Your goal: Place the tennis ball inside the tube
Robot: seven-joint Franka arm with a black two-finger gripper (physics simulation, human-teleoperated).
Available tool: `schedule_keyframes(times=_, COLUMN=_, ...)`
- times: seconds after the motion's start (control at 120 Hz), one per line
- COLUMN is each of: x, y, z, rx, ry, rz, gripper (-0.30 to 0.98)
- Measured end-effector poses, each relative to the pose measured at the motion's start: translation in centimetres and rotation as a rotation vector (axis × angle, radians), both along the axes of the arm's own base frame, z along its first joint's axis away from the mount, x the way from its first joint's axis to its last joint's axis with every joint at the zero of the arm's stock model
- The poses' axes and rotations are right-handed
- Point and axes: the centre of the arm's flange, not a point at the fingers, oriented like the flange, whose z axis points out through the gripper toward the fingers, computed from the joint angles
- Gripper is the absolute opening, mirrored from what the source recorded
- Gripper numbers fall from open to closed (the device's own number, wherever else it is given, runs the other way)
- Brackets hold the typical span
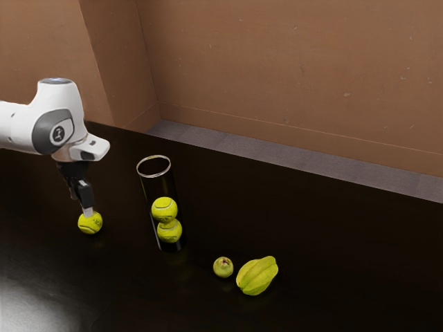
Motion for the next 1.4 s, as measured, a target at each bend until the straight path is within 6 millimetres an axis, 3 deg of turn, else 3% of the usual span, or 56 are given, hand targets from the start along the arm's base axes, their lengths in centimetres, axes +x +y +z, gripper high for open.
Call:
schedule_keyframes(times=0.2, x=0.4, y=4.6, z=-4.6, rx=-0.017, ry=-0.067, rz=0.129, gripper=0.69)
schedule_keyframes(times=0.317, x=1.2, y=4.5, z=-6.1, rx=-0.053, ry=-0.104, rz=0.177, gripper=0.69)
schedule_keyframes(times=0.45, x=1.0, y=6.2, z=-7.4, rx=-0.063, ry=-0.122, rz=0.235, gripper=0.69)
schedule_keyframes(times=0.8, x=2.3, y=7.6, z=-11.2, rx=-0.074, ry=-0.123, rz=0.284, gripper=0.69)
schedule_keyframes(times=0.917, x=2.5, y=7.7, z=-11.9, rx=-0.08, ry=-0.121, rz=0.296, gripper=0.67)
schedule_keyframes(times=1.183, x=2.5, y=7.7, z=-11.9, rx=-0.091, ry=-0.13, rz=0.318, gripper=0.34)
schedule_keyframes(times=1.35, x=2.6, y=7.6, z=-12.2, rx=-0.091, ry=-0.131, rz=0.336, gripper=0.27)
schedule_keyframes(times=1.4, x=2.8, y=7.1, z=-11.4, rx=-0.091, ry=-0.145, rz=0.332, gripper=0.24)
